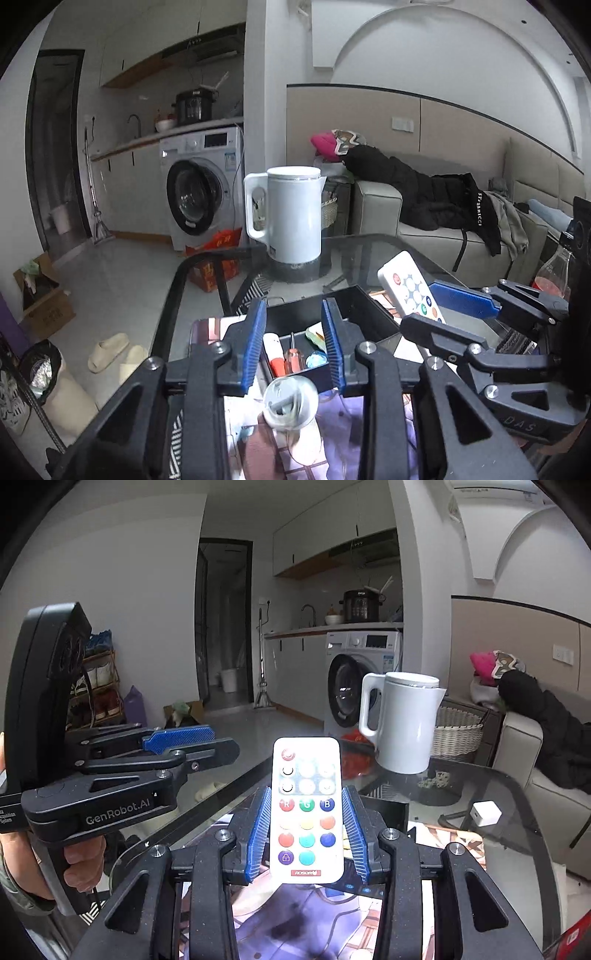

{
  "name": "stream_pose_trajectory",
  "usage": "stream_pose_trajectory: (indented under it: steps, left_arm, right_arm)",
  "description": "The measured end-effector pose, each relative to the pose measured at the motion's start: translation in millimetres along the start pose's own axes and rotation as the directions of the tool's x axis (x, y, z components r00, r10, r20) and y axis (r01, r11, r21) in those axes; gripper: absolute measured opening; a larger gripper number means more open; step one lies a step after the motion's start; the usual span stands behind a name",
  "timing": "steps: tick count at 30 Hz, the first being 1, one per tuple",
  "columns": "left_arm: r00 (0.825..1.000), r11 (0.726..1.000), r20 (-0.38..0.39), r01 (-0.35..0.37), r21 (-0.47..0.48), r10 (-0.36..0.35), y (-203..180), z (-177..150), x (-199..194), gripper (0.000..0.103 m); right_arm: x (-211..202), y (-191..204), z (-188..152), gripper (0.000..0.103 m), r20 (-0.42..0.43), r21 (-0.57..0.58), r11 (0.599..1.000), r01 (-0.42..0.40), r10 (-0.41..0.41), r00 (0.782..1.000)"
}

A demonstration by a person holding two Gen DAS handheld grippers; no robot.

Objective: Organize rigid objects
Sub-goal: 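Lift the lid and remote up over the black box with both tools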

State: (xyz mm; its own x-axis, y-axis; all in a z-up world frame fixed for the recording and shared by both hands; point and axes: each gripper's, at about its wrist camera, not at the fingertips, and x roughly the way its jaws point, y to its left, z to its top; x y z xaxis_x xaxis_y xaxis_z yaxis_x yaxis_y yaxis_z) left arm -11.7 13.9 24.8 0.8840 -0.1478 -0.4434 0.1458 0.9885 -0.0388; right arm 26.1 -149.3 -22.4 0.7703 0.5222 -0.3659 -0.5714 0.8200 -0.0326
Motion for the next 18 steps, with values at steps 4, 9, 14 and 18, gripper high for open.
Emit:
stream_pose_trajectory:
  steps: [4, 9, 14, 18]
  left_arm:
    - [0.981, 0.999, -0.196, -0.011, -0.037, 0.003, 9, -10, 32, 0.03]
    - [0.923, 0.992, -0.384, -0.026, -0.126, -0.025, 30, -33, 71, 0.048]
    - [0.876, 0.998, -0.478, 0.039, -0.048, -0.057, 8, -54, 84, 0.056]
    - [0.855, 0.991, -0.513, 0.122, 0.05, -0.079, -28, -70, 78, 0.071]
  right_arm:
    - [0, -2, 0, 0.039, -0.021, 0.005, 1.0, -0.001, 0.001, 1.0]
    - [12, -9, -5, 0.039, -0.107, 0.038, 0.999, -0.004, 0.008, 0.994]
    - [35, -20, -17, 0.039, -0.24, 0.108, 0.994, -0.016, 0.042, 0.97]
    - [49, -32, -30, 0.039, -0.345, 0.154, 0.988, 0.007, 0.048, 0.937]
